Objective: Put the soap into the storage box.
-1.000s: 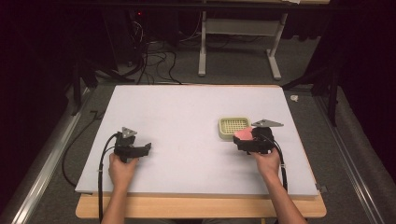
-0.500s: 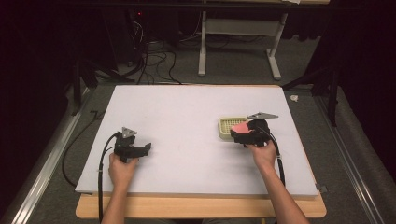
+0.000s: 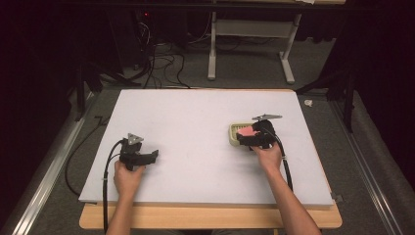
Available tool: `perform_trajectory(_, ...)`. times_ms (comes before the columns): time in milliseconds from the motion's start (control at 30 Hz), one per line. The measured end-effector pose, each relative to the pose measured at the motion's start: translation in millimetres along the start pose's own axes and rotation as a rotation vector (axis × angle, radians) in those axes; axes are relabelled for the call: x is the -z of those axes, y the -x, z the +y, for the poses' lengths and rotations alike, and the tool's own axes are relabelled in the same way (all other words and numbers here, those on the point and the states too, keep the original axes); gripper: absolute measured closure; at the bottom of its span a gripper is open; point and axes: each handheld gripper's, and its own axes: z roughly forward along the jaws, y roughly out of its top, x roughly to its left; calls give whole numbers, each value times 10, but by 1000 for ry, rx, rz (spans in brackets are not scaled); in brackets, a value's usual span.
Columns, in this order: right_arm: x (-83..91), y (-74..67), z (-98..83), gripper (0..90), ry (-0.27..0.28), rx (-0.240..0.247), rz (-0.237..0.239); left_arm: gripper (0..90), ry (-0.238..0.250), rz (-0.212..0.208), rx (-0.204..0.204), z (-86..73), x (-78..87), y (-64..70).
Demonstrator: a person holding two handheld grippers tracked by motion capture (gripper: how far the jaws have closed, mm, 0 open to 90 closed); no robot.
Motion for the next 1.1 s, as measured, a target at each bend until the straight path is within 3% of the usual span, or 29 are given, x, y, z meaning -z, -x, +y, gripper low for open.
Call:
perform_trajectory(367,-122,31,5,134,-40,-22,-11,175,0,0,0,0,0,0)
perform_trajectory(1100,-127,101,-3,133,-63,-51,-64,175,-1,-1,-1,0,1,0)
